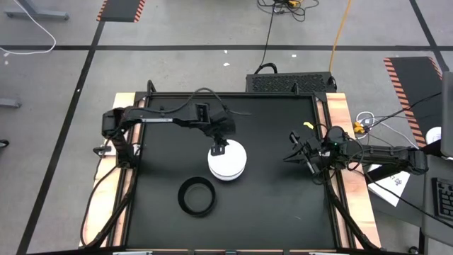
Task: Nest bowls inside each other
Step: Stack the black bowl into the white bowl
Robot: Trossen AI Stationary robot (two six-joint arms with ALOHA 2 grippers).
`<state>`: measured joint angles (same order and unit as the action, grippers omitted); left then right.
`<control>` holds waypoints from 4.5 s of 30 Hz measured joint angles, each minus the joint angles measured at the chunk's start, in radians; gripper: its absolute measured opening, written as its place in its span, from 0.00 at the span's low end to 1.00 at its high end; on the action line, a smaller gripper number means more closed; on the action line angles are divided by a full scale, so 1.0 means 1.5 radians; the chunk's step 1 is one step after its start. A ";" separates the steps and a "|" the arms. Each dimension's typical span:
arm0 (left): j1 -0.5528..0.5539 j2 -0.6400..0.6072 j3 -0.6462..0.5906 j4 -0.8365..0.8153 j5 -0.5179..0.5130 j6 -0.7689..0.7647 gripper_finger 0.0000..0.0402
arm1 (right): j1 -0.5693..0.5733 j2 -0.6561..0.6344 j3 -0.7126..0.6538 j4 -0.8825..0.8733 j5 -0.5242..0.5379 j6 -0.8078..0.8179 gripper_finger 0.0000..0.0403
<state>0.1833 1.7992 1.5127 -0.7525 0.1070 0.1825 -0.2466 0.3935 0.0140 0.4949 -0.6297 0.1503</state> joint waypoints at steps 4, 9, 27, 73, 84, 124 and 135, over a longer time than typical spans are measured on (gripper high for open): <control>0.000 -0.059 -0.004 0.004 0.021 -0.007 0.56 | 0.000 0.000 0.000 0.000 0.000 0.001 0.04; -0.010 -0.163 -0.046 0.036 0.014 -0.019 0.57 | 0.000 0.000 0.000 -0.001 0.000 0.004 0.04; -0.017 -0.648 -0.488 0.310 -0.073 -0.112 0.57 | 0.000 0.000 0.000 0.001 0.000 0.012 0.04; -0.020 -0.992 -0.981 0.592 -0.055 -0.233 0.57 | 0.001 0.000 0.000 -0.024 0.000 0.014 0.04; -0.081 -0.980 -0.982 0.588 0.056 -0.231 0.57 | 0.001 0.000 0.000 -0.024 0.000 0.009 0.04; -0.386 -0.643 -0.820 0.748 -0.113 -0.235 0.57 | 0.001 0.000 0.000 -0.024 0.000 -0.002 0.04; -0.385 -0.565 -0.763 0.612 -0.177 -0.366 0.57 | 0.016 0.000 0.000 -0.024 0.000 -0.003 0.04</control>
<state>-0.3943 0.9511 0.3684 0.1656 -0.1588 -0.3659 -0.2226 0.3935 0.0143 0.4586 -0.6300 0.1455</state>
